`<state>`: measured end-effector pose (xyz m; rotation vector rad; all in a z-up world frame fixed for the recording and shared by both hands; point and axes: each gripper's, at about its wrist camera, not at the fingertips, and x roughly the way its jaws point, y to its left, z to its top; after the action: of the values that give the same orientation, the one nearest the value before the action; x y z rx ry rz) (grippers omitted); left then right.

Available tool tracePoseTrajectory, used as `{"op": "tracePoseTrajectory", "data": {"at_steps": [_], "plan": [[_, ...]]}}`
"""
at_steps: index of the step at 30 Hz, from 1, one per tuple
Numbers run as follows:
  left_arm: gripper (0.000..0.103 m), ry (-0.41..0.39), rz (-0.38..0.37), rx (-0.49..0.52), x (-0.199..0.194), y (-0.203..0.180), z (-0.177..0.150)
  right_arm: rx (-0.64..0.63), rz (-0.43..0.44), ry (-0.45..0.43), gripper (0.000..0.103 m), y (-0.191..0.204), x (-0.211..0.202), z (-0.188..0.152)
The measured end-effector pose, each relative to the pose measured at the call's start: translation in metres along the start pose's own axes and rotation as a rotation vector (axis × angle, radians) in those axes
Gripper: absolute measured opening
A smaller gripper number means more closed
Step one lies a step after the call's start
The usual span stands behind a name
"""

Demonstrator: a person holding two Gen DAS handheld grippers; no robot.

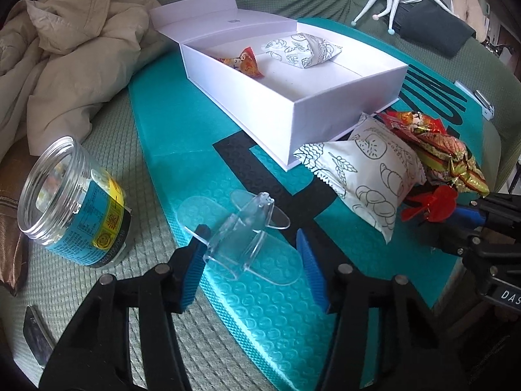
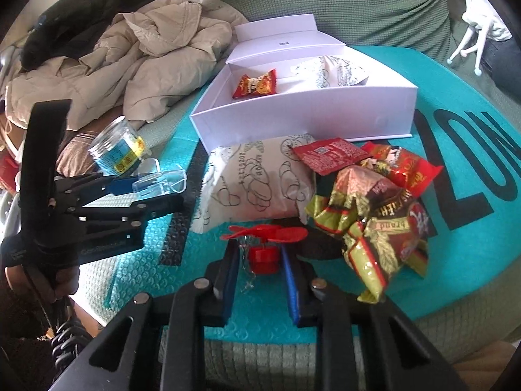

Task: Organize objects
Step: 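Grasp the red plastic toy with the right tool while the left tool grasps the clear acrylic stand, then lift the red toy with the right tool while the left tool lifts the clear stand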

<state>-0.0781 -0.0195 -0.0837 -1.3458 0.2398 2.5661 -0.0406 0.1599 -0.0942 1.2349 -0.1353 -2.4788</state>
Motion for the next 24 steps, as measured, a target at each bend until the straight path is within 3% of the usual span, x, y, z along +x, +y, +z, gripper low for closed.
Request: {"op": "tracePoseTrajectory", "data": {"at_steps": [4,9,24], "plan": [[0.053,0.021,-0.055,-0.02,-0.002,-0.001,-0.003,-0.002,0.015,-0.004,0.025,0.002,-0.002,-0.001],[0.053,0.022,-0.061,-0.013,-0.006,-0.005,-0.003,-0.004,0.023,-0.015,0.025,0.004,-0.006,-0.003],[0.053,-0.034,-0.01,0.032,-0.038,-0.011,0.009,-0.04,0.077,-0.042,0.025,0.013,-0.02,-0.001]]}}
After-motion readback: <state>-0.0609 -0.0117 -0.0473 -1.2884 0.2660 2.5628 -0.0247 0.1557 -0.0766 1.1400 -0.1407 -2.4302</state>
